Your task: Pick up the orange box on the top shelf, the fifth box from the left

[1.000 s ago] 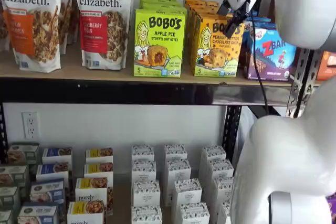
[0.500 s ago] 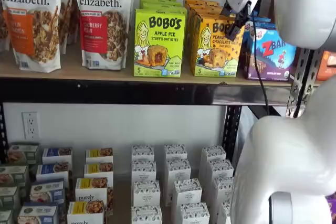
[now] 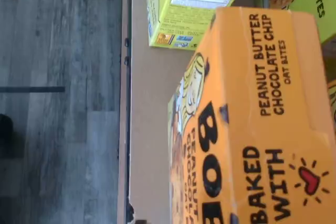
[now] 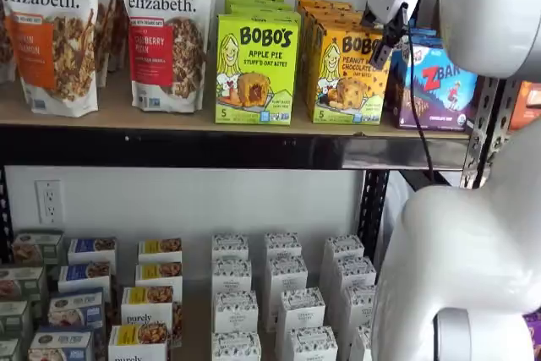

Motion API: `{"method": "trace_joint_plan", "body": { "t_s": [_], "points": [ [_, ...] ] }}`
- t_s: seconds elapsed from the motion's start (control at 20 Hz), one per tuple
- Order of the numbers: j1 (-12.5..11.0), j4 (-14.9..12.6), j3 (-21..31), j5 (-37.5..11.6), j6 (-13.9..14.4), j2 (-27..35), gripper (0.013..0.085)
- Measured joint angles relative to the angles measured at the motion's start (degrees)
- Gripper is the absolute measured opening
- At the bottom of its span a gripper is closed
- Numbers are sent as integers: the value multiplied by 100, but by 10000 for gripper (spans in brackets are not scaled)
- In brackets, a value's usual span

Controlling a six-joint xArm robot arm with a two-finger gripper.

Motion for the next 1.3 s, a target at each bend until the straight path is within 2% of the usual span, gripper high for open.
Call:
{"method": "trace_joint_plan", "body": {
  "t_s": [0.3,0.95,1.0,1.15,1.25,1.3],
  "points": [
    [158,-329,75,-107,78,-10,850],
    [215,-341,89,-40,128,27,850],
    [215,-336,94,-42,128,24,810],
    [209,-309,108,-52,124,13,770],
    [194,-271,117,-56,116,5,690],
    [186,-252,117,-53,111,4,690]
  ]
}}
